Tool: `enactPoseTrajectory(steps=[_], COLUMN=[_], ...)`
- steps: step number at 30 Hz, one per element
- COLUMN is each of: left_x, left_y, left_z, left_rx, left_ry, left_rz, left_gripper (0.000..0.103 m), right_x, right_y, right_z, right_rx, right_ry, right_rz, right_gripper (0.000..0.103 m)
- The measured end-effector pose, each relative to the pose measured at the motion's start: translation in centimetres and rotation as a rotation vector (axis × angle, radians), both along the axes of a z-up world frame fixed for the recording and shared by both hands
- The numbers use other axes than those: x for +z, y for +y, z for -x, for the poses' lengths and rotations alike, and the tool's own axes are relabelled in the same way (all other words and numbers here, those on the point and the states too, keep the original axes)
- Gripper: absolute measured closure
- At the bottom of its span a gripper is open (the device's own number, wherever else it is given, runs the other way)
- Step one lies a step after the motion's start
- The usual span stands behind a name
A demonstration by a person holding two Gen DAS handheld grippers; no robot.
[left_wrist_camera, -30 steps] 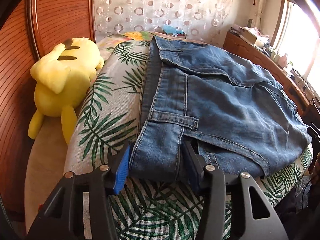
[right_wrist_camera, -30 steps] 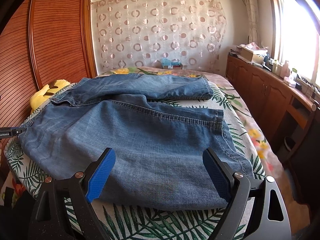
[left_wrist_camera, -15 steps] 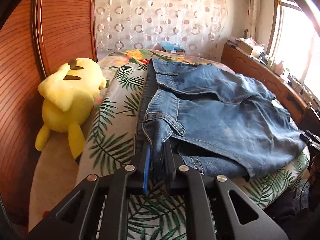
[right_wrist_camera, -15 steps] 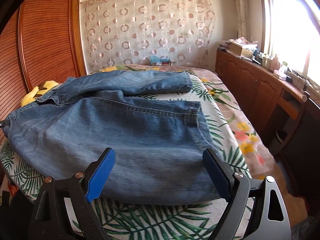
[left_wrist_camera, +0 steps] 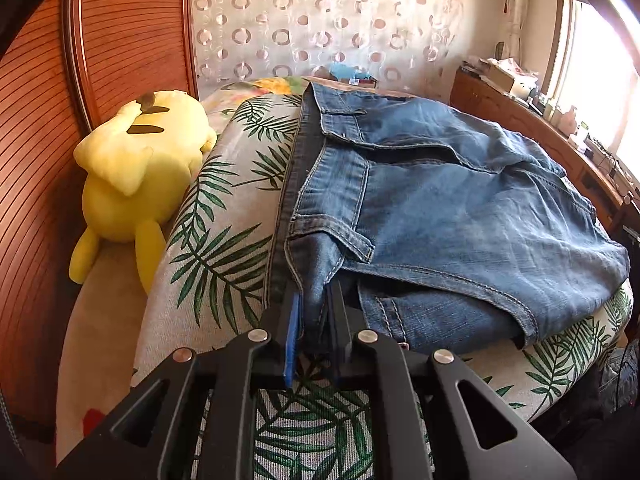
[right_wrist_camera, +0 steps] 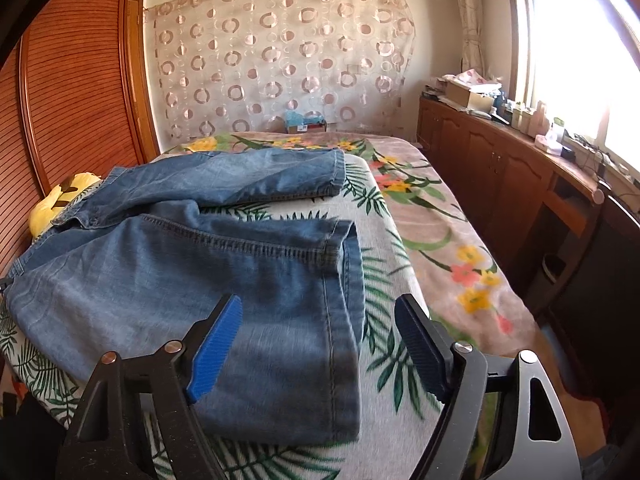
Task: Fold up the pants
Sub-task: 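Grasp the jeans leg hem with the right tool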
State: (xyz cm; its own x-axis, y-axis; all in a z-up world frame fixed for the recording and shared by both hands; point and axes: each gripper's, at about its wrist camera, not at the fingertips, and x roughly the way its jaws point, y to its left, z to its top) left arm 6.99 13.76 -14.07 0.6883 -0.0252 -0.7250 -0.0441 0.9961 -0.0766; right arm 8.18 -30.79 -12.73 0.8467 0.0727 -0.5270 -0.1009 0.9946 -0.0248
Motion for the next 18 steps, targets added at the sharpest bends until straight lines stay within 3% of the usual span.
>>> enactPoseTrajectory(steps=[6,11,14,18], left_x=[-0.3,-0.3,-0.3,-0.3], left_y=[-0.3,-0.5,-0.5,-0.6], left_z=[0.0,0.1,0.1,0.1], left_rx=[0.001,-0.004,-0.006,-0.008], left_ry=[0.001,0.001,0.0,0.001], left_rz=[-0.015,-0.028,-0.028,-0.028], left_gripper=[0.09,0.09,0.09,0.09], right_x=[-0.1,-0.8,-1.1,1.3], right_y=[-0.2,-0.4,-0.2,-1.6], right_z=[-4.5,-8.0,-9.3,-8.9], right_rx=[0.051,0.061,0.098,0.023], right_ry=[0.064,0.178,0.229,0.105], right_rz=[0.005,0.02,0.015,-0.021], right_gripper=[0.045,0.053,0.097,0.097])
